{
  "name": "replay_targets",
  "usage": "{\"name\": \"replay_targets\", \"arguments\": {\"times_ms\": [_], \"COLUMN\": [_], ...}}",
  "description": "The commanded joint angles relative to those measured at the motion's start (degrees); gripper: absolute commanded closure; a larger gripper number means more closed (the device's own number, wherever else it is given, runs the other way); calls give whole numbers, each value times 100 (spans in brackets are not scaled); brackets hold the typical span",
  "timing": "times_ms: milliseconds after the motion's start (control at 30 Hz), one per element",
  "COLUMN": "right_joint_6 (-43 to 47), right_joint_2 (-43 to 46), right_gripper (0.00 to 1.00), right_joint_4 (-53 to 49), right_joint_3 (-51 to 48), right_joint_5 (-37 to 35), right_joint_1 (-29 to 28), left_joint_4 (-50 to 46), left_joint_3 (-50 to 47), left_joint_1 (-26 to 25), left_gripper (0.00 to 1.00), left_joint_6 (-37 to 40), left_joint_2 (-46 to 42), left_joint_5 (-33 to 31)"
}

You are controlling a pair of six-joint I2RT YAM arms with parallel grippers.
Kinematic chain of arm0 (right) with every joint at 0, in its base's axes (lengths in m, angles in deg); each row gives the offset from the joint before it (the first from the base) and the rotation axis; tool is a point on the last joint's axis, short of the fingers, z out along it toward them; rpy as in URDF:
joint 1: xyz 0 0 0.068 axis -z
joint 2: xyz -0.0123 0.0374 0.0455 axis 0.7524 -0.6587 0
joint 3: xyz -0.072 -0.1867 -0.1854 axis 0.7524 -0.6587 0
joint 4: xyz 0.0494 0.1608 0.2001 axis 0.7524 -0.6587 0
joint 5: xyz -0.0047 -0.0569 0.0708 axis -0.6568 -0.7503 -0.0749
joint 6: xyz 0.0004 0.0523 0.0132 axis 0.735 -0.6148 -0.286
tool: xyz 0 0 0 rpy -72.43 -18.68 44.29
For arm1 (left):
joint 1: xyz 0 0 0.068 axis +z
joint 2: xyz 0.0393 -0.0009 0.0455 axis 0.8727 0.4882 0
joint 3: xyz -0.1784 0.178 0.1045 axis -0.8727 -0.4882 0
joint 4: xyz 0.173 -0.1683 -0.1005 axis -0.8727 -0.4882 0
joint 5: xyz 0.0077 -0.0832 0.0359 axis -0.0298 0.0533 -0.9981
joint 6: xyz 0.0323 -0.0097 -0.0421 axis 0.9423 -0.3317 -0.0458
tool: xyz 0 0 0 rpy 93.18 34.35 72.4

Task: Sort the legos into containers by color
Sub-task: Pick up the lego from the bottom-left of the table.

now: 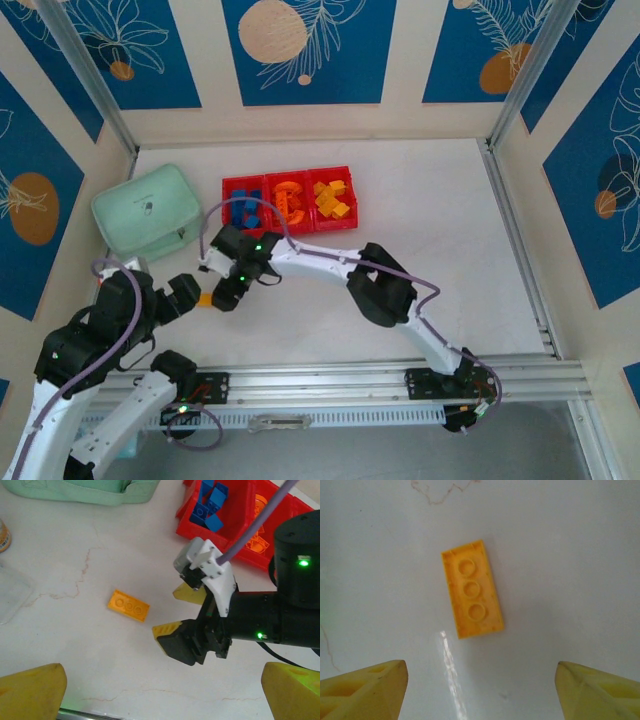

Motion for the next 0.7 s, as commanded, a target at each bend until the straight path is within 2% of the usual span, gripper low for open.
{"name": "replay_targets", "arguments": {"times_ms": [0, 333, 533, 667], "right_joint_6": [312, 637, 755, 765], "right_joint_2": [-451, -1405, -1787, -1871], "right_gripper": [22, 23, 32, 43], "right_joint_4": [-544, -1311, -1525, -1603], "right_joint_3": [635, 1950, 2358, 2484], "right_joint_5": [51, -461, -717, -731], "right_joint_1": [-118, -307, -376, -389], "left_joint_4": [-188, -144, -131, -110], "left_joint_3": [53, 31, 21, 18], "left_joint_1": [64, 64, 64, 64], "left_gripper": [1, 1, 1, 1], "left_joint_6": [-175, -213, -232, -232], "left_joint_2": [-111, -103, -102, -102], "left_joint_5": [-193, -269, -302, -288]}}
